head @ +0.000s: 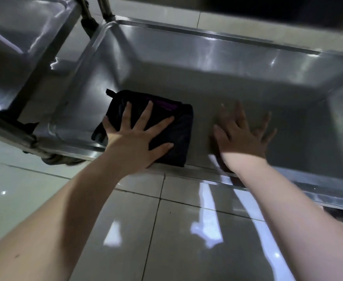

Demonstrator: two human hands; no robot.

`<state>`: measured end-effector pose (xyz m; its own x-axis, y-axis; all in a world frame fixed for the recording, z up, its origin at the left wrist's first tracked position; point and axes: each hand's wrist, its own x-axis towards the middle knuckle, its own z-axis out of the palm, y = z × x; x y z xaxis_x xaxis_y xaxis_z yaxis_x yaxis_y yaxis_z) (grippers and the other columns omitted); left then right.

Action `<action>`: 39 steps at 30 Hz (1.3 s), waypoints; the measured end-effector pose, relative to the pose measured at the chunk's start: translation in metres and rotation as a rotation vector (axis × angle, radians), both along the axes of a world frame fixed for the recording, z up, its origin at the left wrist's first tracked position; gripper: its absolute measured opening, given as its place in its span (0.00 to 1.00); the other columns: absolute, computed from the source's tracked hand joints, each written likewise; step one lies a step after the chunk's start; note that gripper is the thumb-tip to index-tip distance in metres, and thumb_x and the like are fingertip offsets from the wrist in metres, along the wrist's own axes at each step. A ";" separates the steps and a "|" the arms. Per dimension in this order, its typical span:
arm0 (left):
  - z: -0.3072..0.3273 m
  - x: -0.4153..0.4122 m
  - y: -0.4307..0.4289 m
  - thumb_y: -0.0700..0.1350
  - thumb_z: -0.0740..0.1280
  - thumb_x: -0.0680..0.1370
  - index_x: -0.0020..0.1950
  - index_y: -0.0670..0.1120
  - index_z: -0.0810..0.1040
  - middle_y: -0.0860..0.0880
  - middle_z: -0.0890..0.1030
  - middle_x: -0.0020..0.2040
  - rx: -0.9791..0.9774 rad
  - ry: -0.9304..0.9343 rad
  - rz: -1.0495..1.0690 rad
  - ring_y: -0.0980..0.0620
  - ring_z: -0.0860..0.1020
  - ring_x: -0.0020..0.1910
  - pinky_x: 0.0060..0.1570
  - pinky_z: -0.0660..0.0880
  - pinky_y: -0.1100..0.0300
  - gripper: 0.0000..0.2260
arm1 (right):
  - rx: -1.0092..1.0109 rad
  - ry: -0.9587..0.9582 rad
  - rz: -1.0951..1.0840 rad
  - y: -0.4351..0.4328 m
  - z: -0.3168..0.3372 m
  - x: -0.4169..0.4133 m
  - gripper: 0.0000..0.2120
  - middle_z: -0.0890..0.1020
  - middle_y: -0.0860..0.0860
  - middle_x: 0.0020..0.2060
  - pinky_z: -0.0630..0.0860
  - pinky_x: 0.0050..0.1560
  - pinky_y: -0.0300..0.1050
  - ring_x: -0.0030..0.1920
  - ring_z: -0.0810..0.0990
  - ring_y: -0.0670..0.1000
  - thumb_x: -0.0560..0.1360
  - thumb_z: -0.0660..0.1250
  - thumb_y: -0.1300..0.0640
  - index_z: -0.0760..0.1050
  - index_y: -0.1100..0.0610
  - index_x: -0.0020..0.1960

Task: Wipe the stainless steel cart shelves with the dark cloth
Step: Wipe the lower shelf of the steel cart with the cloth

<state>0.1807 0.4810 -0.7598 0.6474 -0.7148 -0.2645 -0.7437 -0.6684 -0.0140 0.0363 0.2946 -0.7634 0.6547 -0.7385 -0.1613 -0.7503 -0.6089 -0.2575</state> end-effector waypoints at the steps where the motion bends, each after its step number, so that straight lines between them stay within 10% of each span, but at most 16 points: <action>1: 0.000 -0.001 0.000 0.74 0.38 0.70 0.71 0.75 0.33 0.57 0.35 0.79 -0.007 -0.002 -0.004 0.39 0.36 0.78 0.68 0.44 0.25 0.30 | 0.021 -0.065 -0.008 0.012 0.001 0.014 0.26 0.41 0.36 0.78 0.31 0.72 0.67 0.76 0.31 0.66 0.82 0.51 0.42 0.47 0.32 0.77; 21: 0.002 0.069 0.037 0.75 0.40 0.70 0.69 0.78 0.34 0.60 0.32 0.78 0.021 0.036 0.025 0.40 0.34 0.77 0.67 0.41 0.24 0.28 | -0.238 -0.086 0.463 0.046 -0.028 0.049 0.33 0.61 0.44 0.78 0.50 0.75 0.64 0.78 0.53 0.62 0.74 0.48 0.32 0.60 0.40 0.77; 30: 0.002 0.154 -0.068 0.74 0.44 0.75 0.75 0.72 0.41 0.56 0.38 0.80 -0.031 0.067 0.077 0.37 0.37 0.78 0.66 0.42 0.22 0.29 | -0.127 -0.031 0.432 0.042 -0.014 0.048 0.34 0.47 0.35 0.78 0.38 0.77 0.54 0.79 0.41 0.52 0.70 0.41 0.27 0.46 0.30 0.76; 39: 0.008 0.063 0.068 0.79 0.32 0.64 0.65 0.79 0.29 0.61 0.31 0.77 0.040 0.046 0.004 0.43 0.34 0.78 0.69 0.45 0.28 0.29 | -0.092 -0.030 0.421 0.039 -0.014 0.047 0.36 0.46 0.32 0.77 0.36 0.77 0.52 0.79 0.37 0.48 0.68 0.44 0.26 0.48 0.29 0.76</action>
<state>0.2441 0.5485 -0.7517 0.6369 -0.7003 -0.3225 -0.7413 -0.6711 -0.0067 0.0836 0.3337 -0.7776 0.9055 -0.4161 -0.0834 -0.4242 -0.8819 -0.2058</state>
